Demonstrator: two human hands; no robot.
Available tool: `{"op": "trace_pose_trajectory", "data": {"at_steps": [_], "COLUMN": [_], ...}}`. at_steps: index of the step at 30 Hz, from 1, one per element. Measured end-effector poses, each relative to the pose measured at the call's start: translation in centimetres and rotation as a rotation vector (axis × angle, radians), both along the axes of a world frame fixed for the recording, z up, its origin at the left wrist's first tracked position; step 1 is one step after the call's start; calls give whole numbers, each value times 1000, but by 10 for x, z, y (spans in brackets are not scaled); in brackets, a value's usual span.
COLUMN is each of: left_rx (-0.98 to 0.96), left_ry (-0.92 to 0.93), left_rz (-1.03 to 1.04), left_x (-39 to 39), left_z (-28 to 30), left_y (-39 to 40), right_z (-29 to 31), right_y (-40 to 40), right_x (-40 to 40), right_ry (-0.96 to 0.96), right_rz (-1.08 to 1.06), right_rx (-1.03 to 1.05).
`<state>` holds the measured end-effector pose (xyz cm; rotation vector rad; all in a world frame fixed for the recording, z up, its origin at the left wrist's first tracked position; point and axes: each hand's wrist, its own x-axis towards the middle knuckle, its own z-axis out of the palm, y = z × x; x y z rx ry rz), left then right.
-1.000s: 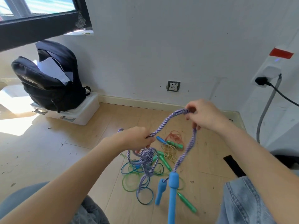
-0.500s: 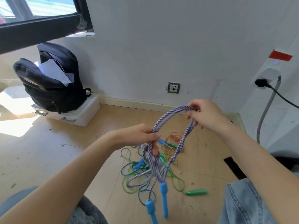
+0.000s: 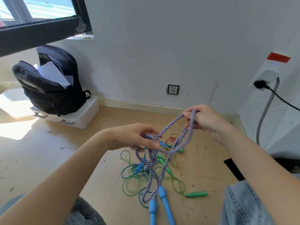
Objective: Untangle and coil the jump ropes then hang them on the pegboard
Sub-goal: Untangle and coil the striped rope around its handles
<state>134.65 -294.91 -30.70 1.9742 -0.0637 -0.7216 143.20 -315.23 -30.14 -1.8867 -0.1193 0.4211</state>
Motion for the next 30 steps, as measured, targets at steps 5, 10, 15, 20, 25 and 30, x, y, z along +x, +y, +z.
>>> {"op": "trace_pose_trajectory", "data": {"at_steps": [5,10,15,20,25,30], "left_rx": [-146,-246,-392,-591,-491,-138], "left_ry": [-125,-191,-149,-46,-108,-121], "left_rz": [332,643,595,594,677,506], "left_x": [4,7,8,9,9,7], "left_z": [2,3,4,11,9,4], "left_y": [6,8,-11,-10,-17,-17], "right_z": [-2,2,-1,-3,-5,-10], "right_y": [-3,3,24,21,25,27], "right_x": [4,-15,-32,-24,-27,-27], "right_ry": [-212,-398,-204,-200,-316,-536], "right_rz": [173,499,531,332,301,339], "right_rx": [-416,-675,-140,-63,-180,-441]}}
